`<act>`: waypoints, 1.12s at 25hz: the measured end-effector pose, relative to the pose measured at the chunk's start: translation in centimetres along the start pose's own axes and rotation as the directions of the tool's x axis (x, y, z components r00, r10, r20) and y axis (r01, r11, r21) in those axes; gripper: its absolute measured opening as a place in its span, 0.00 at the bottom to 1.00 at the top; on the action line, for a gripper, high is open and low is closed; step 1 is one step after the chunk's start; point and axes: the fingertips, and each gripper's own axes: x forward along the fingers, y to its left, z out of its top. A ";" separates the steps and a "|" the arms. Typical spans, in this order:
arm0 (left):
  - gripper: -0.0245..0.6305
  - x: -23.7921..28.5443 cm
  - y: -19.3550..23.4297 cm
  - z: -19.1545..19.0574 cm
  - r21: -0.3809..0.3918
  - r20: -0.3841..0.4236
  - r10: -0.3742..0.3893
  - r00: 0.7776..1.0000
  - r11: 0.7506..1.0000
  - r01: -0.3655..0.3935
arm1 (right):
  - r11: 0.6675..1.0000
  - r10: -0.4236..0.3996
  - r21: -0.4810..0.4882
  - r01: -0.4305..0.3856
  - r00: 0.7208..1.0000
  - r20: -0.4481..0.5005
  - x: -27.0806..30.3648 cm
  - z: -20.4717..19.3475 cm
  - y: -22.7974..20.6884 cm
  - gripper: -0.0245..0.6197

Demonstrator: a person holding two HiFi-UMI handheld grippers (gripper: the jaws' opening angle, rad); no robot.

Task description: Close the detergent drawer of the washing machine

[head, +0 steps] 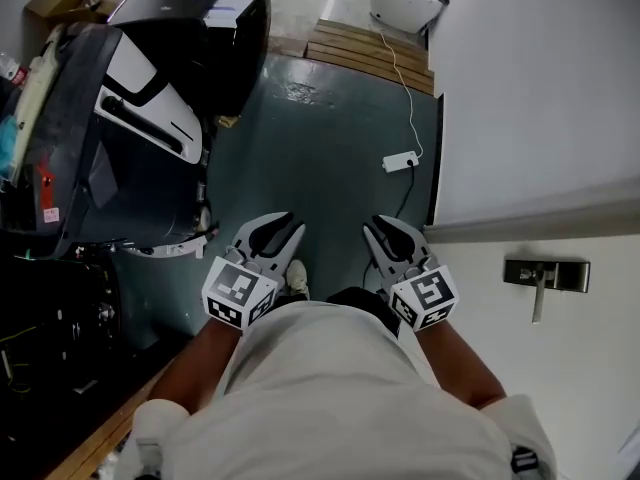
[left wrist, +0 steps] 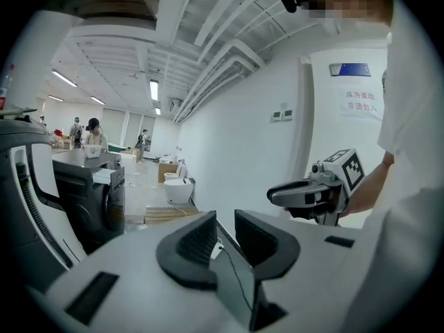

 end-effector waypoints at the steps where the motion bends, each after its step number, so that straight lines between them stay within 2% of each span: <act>1: 0.16 0.4 0.8 0.4 -0.004 0.003 0.007 1.000 1.000 -0.007 | 1.000 0.001 0.001 -0.001 1.000 0.000 0.8 0.4 -0.3 0.15; 7: 0.16 3.1 3.9 2.2 -0.032 0.020 0.041 0.999 0.999 -0.041 | 1.000 0.021 0.004 -0.021 1.000 -0.012 4.2 2.0 -2.8 0.15; 13: 0.16 6.7 7.4 3.8 -0.047 0.016 0.111 0.994 0.993 -0.110 | 0.996 0.090 -0.019 -0.091 0.996 -0.023 8.7 3.4 -7.0 0.15; 20: 0.15 14.1 11.8 7.2 -0.102 0.009 0.225 0.974 0.969 -0.223 | 0.982 0.180 -0.048 -0.181 0.983 -0.016 14.6 7.0 -16.0 0.15; 28: 0.15 23.5 14.6 11.9 -0.117 0.007 0.290 0.957 0.951 -0.287 | 0.970 0.237 -0.053 -0.237 0.971 -0.014 19.1 10.2 -26.1 0.15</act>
